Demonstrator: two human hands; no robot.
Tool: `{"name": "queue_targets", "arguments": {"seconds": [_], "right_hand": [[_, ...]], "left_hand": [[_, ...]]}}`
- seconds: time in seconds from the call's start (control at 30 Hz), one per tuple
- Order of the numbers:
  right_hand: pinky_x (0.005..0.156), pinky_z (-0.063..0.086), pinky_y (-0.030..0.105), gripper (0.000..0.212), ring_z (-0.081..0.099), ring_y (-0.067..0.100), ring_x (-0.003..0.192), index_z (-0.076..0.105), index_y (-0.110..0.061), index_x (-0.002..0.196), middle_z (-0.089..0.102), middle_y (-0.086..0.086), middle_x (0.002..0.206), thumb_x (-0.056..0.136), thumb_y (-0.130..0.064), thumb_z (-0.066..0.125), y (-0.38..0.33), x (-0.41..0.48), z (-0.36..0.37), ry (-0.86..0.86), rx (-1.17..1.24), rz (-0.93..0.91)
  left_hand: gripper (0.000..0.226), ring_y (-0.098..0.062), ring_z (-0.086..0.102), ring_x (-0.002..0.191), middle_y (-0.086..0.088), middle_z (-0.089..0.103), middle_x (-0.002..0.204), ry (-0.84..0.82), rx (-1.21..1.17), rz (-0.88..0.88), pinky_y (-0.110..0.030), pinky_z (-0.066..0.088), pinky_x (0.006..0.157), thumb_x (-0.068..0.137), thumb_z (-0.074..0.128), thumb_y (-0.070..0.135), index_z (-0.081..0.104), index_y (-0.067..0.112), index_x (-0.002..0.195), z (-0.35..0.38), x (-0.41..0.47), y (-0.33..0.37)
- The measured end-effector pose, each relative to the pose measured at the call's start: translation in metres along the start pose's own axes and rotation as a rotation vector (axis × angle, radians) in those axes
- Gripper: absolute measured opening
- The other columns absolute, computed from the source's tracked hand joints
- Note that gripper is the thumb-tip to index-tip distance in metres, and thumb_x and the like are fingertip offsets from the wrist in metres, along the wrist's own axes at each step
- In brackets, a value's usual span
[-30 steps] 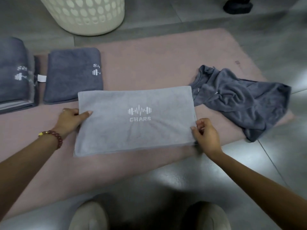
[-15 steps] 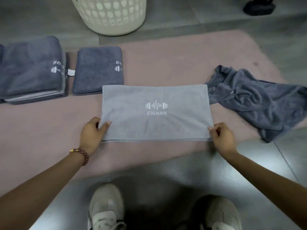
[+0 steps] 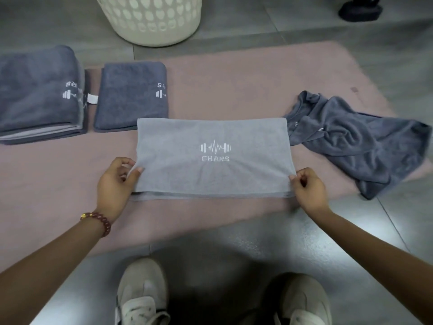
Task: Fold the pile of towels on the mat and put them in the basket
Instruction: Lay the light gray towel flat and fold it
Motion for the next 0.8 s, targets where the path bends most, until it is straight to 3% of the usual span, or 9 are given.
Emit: {"name": "queue_targets", "arguments": {"seconds": [0.07,0.23,0.37,0.43,0.53,0.6,0.7,0.8], "right_hand": [[0.054,0.026,0.027,0.017,0.045,0.019,0.062,0.046,-0.007,0.081,0.048,-0.004,0.064,0.091,-0.015,0.057,0.000,-0.001,0.001,0.017,0.027,0.009],[0.072,0.040,0.032,0.008,0.050,0.023,0.078,0.048,-0.010,0.094,0.052,0.007,0.083,0.091,-0.005,0.053,0.002,0.001,0.010,0.028,0.067,0.003],[0.081,0.041,0.029,0.042,0.047,0.018,0.080,0.051,-0.013,0.122,0.042,0.011,0.106,0.085,0.006,0.047,0.001,-0.009,0.013,0.067,-0.048,-0.125],[0.087,0.042,0.038,0.055,0.048,0.028,0.092,0.051,-0.017,0.128,0.040,0.016,0.113,0.079,0.008,0.049,-0.003,-0.015,0.019,0.115,-0.208,-0.161],[0.101,0.027,0.043,0.073,0.037,0.035,0.116,0.049,-0.019,0.132,0.036,0.019,0.127,0.064,0.009,0.053,-0.024,-0.015,0.033,0.155,-0.257,-0.153],[0.105,0.022,0.042,0.068,0.032,0.034,0.126,0.048,-0.018,0.132,0.036,0.017,0.134,0.066,-0.004,0.049,-0.049,-0.005,0.038,0.117,-0.217,-0.254],[0.111,0.021,0.049,0.067,0.028,0.035,0.136,0.042,-0.020,0.139,0.037,0.013,0.144,0.075,-0.036,0.031,-0.079,0.020,0.054,-0.145,-0.396,-0.564],[0.114,0.002,0.054,0.073,0.005,0.035,0.145,0.014,-0.034,0.149,0.012,0.003,0.158,0.082,-0.063,0.010,-0.085,0.054,0.073,-0.402,-0.778,-0.814]], "left_hand": [[0.017,-0.025,0.057,0.063,-0.010,0.061,0.073,0.002,0.040,0.005,-0.033,0.041,0.050,0.088,0.063,0.032,0.052,0.021,0.093,-0.001,0.000,-0.001],[0.016,-0.027,0.048,0.054,-0.012,0.056,0.063,0.044,0.074,-0.035,-0.029,0.033,0.048,0.093,0.056,0.030,0.047,0.016,0.095,0.003,-0.012,-0.008],[0.019,-0.027,0.052,0.064,-0.011,0.061,0.075,0.080,0.091,-0.150,-0.032,0.034,0.056,0.092,0.056,0.031,0.048,0.014,0.099,0.007,-0.017,-0.013],[0.027,-0.026,0.055,0.074,-0.008,0.061,0.083,0.055,0.161,-0.202,-0.032,0.037,0.063,0.089,0.062,0.027,0.051,0.008,0.104,0.009,-0.017,-0.012],[0.042,-0.036,0.051,0.100,-0.017,0.053,0.110,0.174,0.258,-0.173,-0.045,0.042,0.086,0.080,0.068,0.017,0.049,0.004,0.114,0.009,-0.012,-0.001],[0.047,-0.036,0.042,0.117,-0.020,0.045,0.127,0.179,0.375,0.031,-0.046,0.032,0.095,0.078,0.058,0.019,0.049,0.006,0.122,0.011,-0.003,0.011],[0.054,-0.032,0.034,0.134,-0.014,0.037,0.145,-0.139,0.584,0.420,-0.045,0.024,0.104,0.086,0.038,0.034,0.047,0.014,0.135,0.034,0.015,0.025],[0.068,-0.027,0.009,0.145,-0.004,0.014,0.158,-0.369,0.782,0.470,-0.048,0.008,0.113,0.089,0.014,0.055,0.024,0.024,0.148,0.060,0.041,0.018]]}}
Point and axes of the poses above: each hand's wrist, its own x-axis towards the middle knuckle, its own z-axis out of the palm, y = z × x, the point moved 2 cm from there along x, towards the middle knuckle
